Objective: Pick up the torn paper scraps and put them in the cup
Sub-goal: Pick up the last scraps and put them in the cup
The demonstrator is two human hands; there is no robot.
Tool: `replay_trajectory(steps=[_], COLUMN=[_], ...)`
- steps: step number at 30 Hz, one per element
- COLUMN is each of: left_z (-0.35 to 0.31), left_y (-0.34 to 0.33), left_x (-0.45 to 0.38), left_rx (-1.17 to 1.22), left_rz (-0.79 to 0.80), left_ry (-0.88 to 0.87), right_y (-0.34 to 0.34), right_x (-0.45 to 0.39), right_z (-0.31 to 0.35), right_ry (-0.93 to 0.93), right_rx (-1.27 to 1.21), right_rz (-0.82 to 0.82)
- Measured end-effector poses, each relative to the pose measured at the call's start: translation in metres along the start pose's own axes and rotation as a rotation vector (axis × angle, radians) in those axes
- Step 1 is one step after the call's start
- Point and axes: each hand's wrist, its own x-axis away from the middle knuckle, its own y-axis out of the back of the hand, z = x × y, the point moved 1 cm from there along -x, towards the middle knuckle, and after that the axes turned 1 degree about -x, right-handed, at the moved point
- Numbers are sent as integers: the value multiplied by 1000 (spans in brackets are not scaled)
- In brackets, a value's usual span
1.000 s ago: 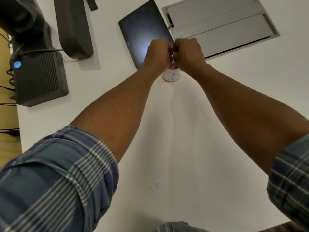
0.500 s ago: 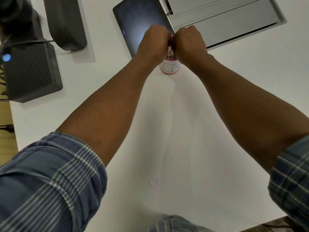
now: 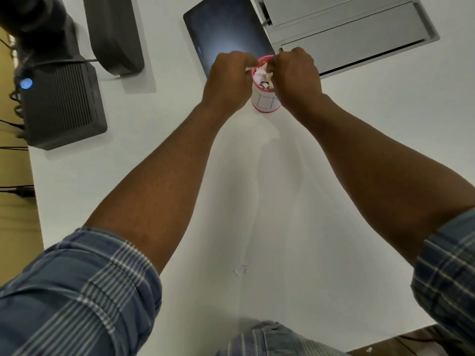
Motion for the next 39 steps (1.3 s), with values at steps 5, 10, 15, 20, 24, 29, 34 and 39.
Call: replay_trajectory(steps=[5,10,15,20,24,29,34,39], left_z=[13,51,86,106,113,116,118,120], left_y=[14,11,-2,-9,-9,-5,-5,-8], left_x=[55,129,217,287,312,321,322,323], left_rx=[64,-20,-124,-273,-396,-354,-356,-339], left_rz=[-65,11,204,409,473,496,510,517], left_ry=[25,92,237,342,431,549,547,553], right_y=[8,6,-35,-79,-106,-125,-131,-132], right_x=[24,71,152,235,294,339,355,363], right_z=[2,3,10,22,28,36,43,48], right_ry=[124,209,232,222,231,226,381,488], right_rx=[-43,-130,-269,-304,-254,-148,-23,52], right_rz=[-20,-264,-73,234,435,486,497,523])
